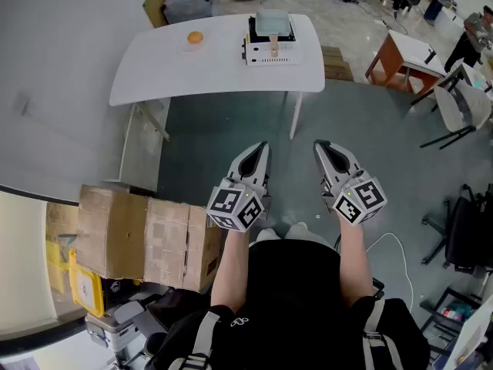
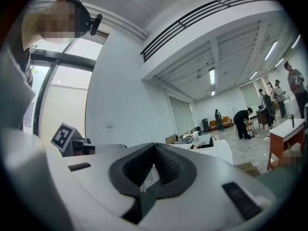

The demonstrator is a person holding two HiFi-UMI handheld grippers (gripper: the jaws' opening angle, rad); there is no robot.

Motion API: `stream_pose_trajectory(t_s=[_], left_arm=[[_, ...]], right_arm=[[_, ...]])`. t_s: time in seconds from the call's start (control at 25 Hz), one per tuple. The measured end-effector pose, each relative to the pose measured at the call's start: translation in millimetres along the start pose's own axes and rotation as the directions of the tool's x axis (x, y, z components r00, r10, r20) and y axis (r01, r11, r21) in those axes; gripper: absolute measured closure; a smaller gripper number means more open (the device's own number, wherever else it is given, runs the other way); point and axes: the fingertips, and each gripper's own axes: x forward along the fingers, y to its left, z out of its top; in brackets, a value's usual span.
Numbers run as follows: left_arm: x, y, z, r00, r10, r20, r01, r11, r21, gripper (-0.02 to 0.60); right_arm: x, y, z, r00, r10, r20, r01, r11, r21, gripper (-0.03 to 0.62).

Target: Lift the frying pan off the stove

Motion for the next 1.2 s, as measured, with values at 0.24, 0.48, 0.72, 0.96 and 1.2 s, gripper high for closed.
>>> stream_pose_trajectory(t_s=[0.24,0.48,0.72,0.96,1.2], left_arm=[[12,9,-3,1.000,-0.011,-0.016,0.010,1.000,-0.009,0.592],[43,34,-6,0.999,-0.017,-0.036,0.015,0.999,-0.046,0.591],[111,92,-5,0.998,-0.061,-0.028,0.056,0.988,-0.145,0.591],[236,172,28,0.997,-0.070,-0.011,0.067,0.977,-0.200,0.591],[354,223,28,0.989,-0.092,-0.114,0.067,0.975,-0.212,0.494]], right_arm=[[16,-7,-3,1.000,-0.005,-0.015,0.004,1.000,-0.007,0.589],[52,-36,-8,1.000,-0.003,-0.013,0.003,0.999,0.038,0.589],[133,-96,-14,1.000,0.030,0.005,-0.030,0.995,0.095,0.588],[255,-189,5,0.988,0.152,-0.008,-0.149,0.979,0.140,0.588],[349,-286,6,0.966,0.236,-0.109,-0.207,0.952,0.227,0.586]])
